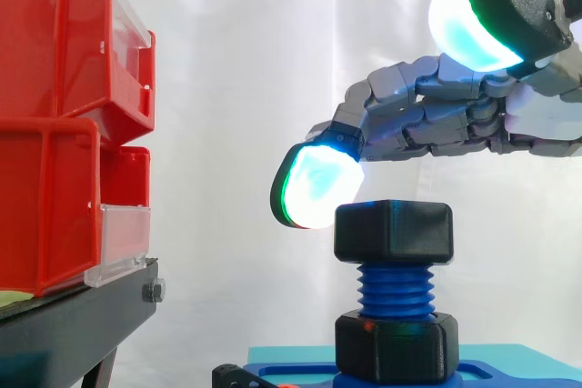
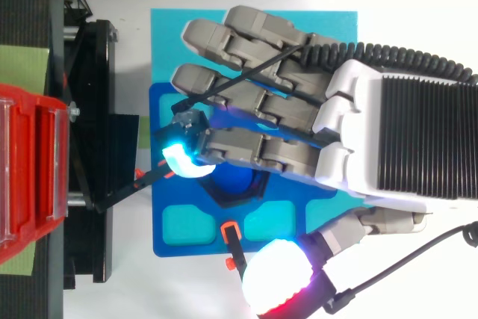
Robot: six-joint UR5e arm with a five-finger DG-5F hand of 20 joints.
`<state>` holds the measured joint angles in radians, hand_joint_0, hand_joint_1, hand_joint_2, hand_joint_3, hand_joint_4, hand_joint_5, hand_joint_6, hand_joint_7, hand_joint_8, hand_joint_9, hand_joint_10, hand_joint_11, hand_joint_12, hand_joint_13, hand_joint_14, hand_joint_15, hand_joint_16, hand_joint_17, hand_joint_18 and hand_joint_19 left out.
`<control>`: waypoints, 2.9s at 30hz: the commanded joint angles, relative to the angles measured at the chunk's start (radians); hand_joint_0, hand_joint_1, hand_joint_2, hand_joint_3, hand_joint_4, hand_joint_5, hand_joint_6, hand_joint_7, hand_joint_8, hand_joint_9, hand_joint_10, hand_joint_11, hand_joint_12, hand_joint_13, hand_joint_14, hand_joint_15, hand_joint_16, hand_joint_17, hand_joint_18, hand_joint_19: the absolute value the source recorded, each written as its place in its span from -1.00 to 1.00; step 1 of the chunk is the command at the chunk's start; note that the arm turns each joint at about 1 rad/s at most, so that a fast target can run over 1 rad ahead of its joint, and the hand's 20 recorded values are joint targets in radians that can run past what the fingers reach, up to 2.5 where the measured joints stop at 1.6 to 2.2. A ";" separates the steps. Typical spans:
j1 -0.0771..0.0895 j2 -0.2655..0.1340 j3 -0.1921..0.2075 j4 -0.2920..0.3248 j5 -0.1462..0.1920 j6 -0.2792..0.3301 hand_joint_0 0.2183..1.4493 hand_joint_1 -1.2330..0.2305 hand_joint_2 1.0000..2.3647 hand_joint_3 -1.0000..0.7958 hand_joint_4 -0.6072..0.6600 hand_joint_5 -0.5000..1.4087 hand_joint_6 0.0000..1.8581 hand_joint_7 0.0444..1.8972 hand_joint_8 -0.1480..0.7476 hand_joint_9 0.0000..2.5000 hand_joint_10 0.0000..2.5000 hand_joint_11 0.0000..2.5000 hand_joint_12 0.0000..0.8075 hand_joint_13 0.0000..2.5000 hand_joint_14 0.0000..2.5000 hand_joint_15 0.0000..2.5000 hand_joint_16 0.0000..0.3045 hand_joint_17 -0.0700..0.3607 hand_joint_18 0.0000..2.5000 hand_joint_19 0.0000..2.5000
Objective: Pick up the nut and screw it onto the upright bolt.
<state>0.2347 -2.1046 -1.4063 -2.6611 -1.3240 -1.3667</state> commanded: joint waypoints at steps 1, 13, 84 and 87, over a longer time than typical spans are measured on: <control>-0.002 0.000 0.000 -0.005 -0.001 0.000 -0.55 0.68 -1.00 -0.44 0.36 -0.59 -0.46 -0.01 -0.07 -0.76 -1.00 -1.00 -0.05 -0.89 -1.00 -1.00 -0.68 -0.16 -1.00 -1.00; -0.031 0.000 0.000 -0.010 -0.018 -0.017 -0.53 0.60 -1.00 -0.44 0.39 -0.54 -0.46 0.28 -0.03 -0.67 -1.00 -1.00 -0.09 -0.82 -1.00 -1.00 -0.71 -0.21 -1.00 -1.00; -0.074 -0.087 0.095 -0.028 -0.164 0.041 -0.53 0.78 -1.00 -0.44 0.35 -0.53 -0.46 0.25 -0.11 -0.66 -1.00 -1.00 -0.19 -0.87 -1.00 -1.00 -0.74 -0.26 -1.00 -1.00; -0.080 -0.086 0.095 -0.028 -0.167 0.041 -0.53 0.76 -1.00 -0.44 0.34 -0.51 -0.46 0.32 -0.09 -0.62 -1.00 -1.00 -0.21 -0.84 -1.00 -1.00 -0.76 -0.29 -1.00 -1.00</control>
<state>0.1591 -2.1914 -1.3116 -2.6890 -1.4883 -1.3252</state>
